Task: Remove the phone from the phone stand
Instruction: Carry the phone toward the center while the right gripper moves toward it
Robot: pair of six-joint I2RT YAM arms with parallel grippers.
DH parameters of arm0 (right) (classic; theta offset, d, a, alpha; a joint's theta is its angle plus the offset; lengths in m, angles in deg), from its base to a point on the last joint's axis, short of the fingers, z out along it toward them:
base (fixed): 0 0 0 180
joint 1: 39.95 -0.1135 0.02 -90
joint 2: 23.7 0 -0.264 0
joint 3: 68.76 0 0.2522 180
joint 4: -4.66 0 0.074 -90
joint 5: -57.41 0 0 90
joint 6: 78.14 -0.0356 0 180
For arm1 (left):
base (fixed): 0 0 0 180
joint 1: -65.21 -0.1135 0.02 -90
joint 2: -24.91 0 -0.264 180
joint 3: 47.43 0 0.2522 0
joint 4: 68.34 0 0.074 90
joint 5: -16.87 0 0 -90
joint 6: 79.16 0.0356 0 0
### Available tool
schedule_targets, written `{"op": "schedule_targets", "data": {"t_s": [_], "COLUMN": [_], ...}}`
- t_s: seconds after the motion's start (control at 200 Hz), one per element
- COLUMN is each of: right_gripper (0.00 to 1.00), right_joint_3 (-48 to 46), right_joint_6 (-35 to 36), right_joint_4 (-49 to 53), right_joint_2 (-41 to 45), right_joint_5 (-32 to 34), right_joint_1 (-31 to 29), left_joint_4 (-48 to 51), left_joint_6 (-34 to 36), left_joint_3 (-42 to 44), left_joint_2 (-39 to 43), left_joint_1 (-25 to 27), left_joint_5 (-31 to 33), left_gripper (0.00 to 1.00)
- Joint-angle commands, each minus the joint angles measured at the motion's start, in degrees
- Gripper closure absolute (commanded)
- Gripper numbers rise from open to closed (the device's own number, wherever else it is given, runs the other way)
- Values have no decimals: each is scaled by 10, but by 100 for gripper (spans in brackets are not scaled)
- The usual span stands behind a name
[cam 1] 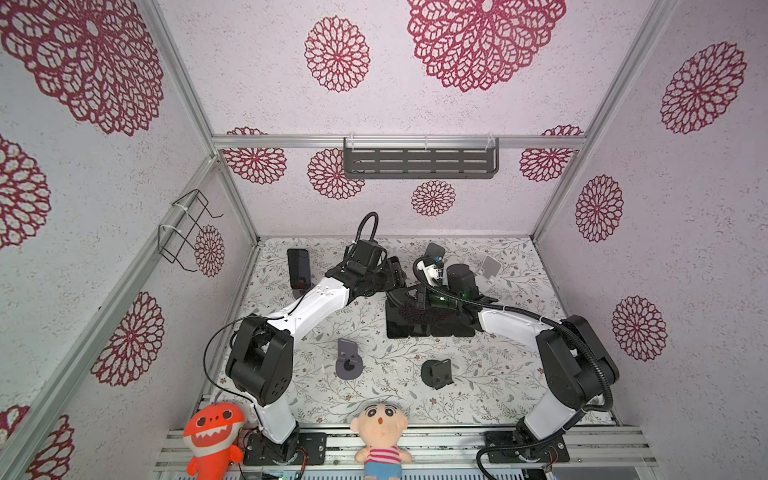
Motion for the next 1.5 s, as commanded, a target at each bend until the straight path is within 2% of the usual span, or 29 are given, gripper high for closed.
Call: {"op": "schedule_targets", "data": {"t_s": [0.0,0.06,0.17,0.285,0.4,0.51,0.62,0.726,0.851,1.106,1.231,1.381,1.426,1.496], "right_gripper": [100,100,100,100,100,100,100,100,100,100,100,100,96,84], "right_joint_3": [11,12,9,4,-6,-22,-25,-35,-31,-34,-31,-32,-33,-33], "right_joint_6": [-8,-10,-22,-15,-48,-100,-123,-139,-152,-187,-191,-201,-201,-200], "right_joint_4": [-12,-4,-2,-16,-58,-136,-171,-200,-217,-273,-275,-289,-290,-290], "right_joint_2": [16,23,38,56,68,70,66,63,55,38,26,13,10,7], "right_joint_5": [27,29,18,-33,-74,-110,-134,-143,-160,-179,-185,-191,-192,-193], "right_joint_1": [12,17,34,44,58,66,65,63,62,59,59,59,59,60], "left_joint_4": [-61,-74,-135,-247,-389,-494,-567,-628,-722,-731,-726,-699,-691,-673], "left_joint_6": [-5,10,12,-7,-36,-67,-99,-126,-172,-184,-183,-168,-165,-157], "left_joint_3": [12,25,76,155,237,276,282,283,289,272,273,270,270,269], "left_joint_2": [53,69,104,130,143,133,105,77,43,13,20,33,36,42], "left_joint_1": [-4,-8,-29,-58,-81,-94,-98,-94,-92,-77,-76,-75,-74,-74], "left_joint_5": [26,30,-5,-86,-160,-221,-276,-303,-324,-329,-326,-318,-316,-312], "left_gripper": [17,0,3,0,8,16,29,43,48,49,62,83,89,92]}}
